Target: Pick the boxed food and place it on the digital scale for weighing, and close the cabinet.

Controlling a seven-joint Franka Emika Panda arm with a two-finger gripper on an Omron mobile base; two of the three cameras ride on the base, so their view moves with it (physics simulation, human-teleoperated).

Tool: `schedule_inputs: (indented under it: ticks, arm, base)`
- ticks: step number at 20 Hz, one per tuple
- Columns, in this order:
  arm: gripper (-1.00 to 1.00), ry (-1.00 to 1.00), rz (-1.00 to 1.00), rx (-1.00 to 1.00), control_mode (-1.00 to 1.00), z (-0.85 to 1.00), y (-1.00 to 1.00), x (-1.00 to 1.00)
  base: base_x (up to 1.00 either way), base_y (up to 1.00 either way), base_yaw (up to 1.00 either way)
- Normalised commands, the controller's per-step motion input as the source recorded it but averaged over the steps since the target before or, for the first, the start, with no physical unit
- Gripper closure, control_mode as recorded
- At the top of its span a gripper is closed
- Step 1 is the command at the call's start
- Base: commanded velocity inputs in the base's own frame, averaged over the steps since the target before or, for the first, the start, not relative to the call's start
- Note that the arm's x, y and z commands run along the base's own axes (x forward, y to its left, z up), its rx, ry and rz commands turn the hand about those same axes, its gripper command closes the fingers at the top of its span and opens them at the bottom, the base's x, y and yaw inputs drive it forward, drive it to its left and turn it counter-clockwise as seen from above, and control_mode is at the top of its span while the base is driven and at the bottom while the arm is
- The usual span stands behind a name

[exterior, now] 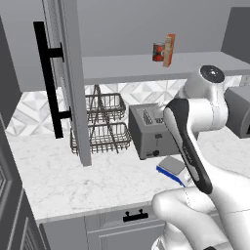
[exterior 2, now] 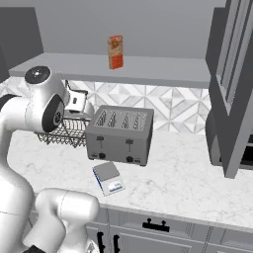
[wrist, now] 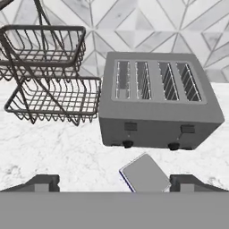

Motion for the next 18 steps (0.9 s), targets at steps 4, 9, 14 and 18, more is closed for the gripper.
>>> schedule_inputs:
  ticks: [4,9,14,18]
  arm:
    - [-1.00,-0.21,0.00,0.00,-1.00,0.35,0.00,-0.05]
    - [-1.00,-0.21,0.00,0.00,-1.00,0.44,0.00,-0.16]
    - [-1.00,-0.23,-0.01,0.00,-1.00,0.64,0.00,-0.20]
    - [-1.00,-0.15,-0.09,0.00,-1.00,0.71,0.00,-0.36]
  base:
    - [0.00,0.00,0.00]
    - [0.00,0.00,0.00]
    - [0.00,0.00,0.00]
    - [0.00,0.00,0.00]
